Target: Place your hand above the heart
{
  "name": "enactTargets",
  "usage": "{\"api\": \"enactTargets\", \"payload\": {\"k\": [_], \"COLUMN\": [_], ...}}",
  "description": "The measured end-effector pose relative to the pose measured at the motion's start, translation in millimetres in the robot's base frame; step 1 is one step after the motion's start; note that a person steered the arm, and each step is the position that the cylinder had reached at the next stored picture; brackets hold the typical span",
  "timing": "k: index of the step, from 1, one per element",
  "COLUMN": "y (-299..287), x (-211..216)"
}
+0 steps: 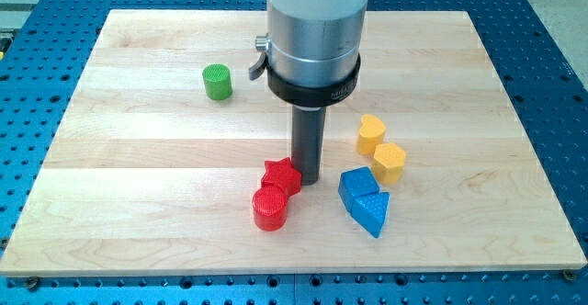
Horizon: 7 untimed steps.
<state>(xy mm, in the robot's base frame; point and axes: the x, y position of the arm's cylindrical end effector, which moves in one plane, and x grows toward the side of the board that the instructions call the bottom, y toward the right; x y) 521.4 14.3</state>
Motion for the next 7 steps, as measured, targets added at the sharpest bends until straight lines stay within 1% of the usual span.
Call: {"api": "enactTargets", "payload": {"k": [1,3,5,6,7], "y": [26,18,8,8,-6], "x": [0,0,-19,-45,-63]}}
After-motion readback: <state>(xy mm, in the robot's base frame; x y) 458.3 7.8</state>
